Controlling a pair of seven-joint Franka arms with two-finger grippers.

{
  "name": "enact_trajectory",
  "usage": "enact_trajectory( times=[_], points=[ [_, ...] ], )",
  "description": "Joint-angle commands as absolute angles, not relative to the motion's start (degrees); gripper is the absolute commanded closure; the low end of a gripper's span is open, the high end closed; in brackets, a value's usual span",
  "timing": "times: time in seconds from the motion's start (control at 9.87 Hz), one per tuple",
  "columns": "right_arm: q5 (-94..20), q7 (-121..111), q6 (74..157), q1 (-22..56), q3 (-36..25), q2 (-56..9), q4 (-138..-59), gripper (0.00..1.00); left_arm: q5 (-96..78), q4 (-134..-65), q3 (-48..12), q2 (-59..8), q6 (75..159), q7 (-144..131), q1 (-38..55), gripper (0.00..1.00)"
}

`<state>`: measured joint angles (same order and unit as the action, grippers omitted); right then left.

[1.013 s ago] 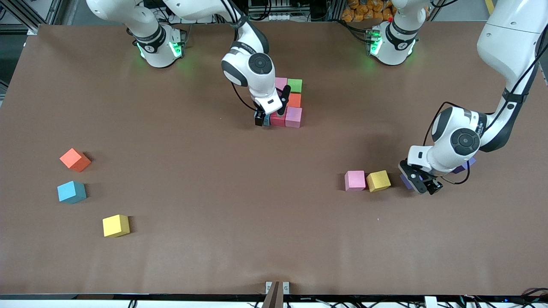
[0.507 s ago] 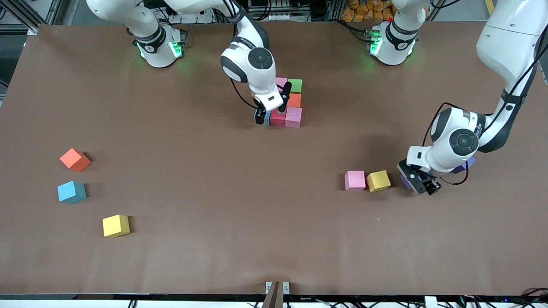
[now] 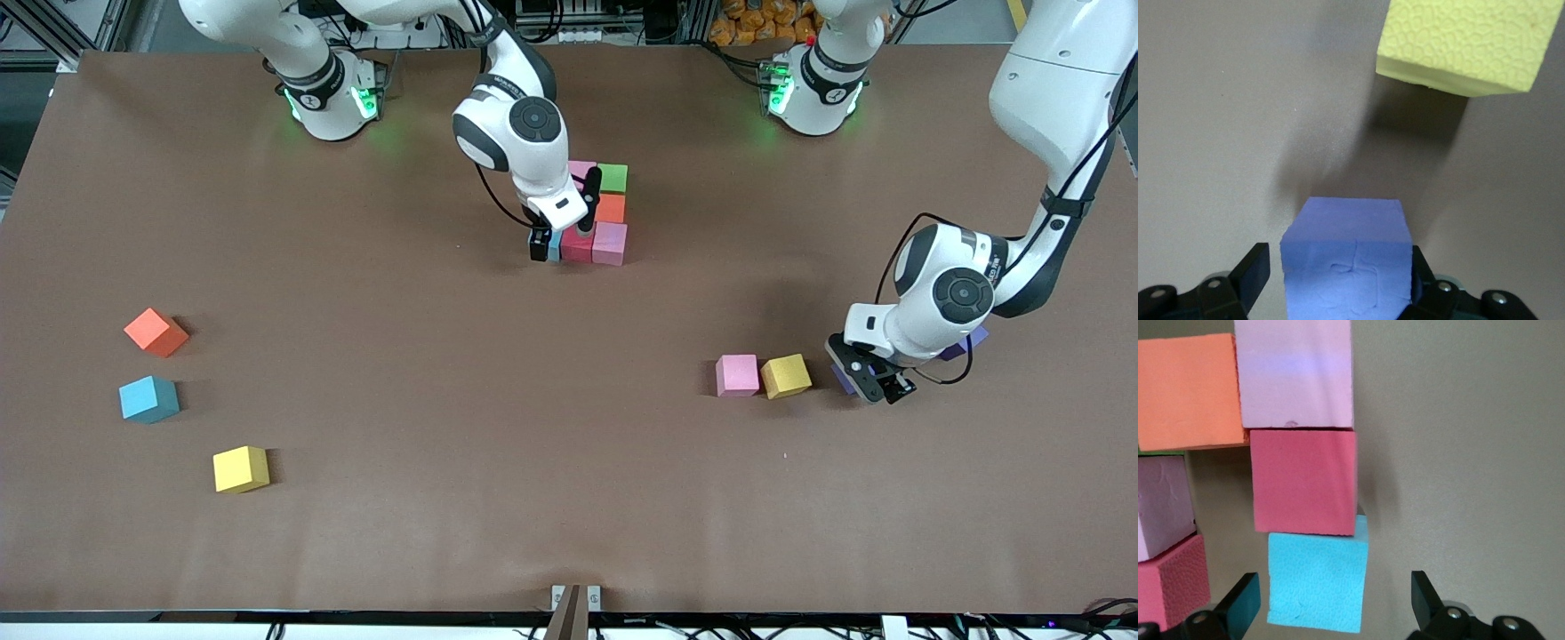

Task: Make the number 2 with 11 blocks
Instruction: 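Move the right gripper to the yellow cube while the left gripper lifts purple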

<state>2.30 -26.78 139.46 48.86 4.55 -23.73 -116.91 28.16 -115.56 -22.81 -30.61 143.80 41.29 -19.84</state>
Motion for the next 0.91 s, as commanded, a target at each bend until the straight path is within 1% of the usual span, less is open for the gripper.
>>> enact_trajectory(
  times=[0.0,0.1,0.2,0.3,0.51,0.61,0.81],
  points=[
    [2.9,-33.1,138.2,44.4,4.9,-20.5,-117.5,0.00,30.1,-115.3,-23.2,-30.2,144.5,41.1,-20.4,0.80],
    [2.8,-35.4,135.8,41.6,5.1,-19.5,-117.3,0.00,30.1,-115.1,-23.3,-29.0,144.1,41.4,-20.5,0.82],
    [2.7,-35.6,133.9,39.2,5.1,-18.5,-116.8,0.00,29.7,-114.3,-23.4,-27.5,142.1,41.6,-20.5,0.82],
    [2.6,-35.3,130.9,36.2,5.0,-17.8,-115.6,0.00,29.1,-113.5,-23.6,-25.8,139.2,41.4,-20.5,0.81],
    [2.7,-35.7,122.2,28.8,4.8,-18.0,-109.5,0.00,26.3,-109.4,-26.3,-23.7,130.3,41.1,-20.5,0.80],
    [2.9,-36.5,120.5,24.8,4.8,-18.1,-107.2,0.00,24.4,-107.2,-27.1,-23.0,126.4,41.1,-20.3,0.79],
    [3.5,-41.4,120.6,17.9,4.7,-19.2,-103.5,0.00,20.7,-103.6,-28.2,-21.1,120.4,40.3,-20.0,0.80]
  ],
)
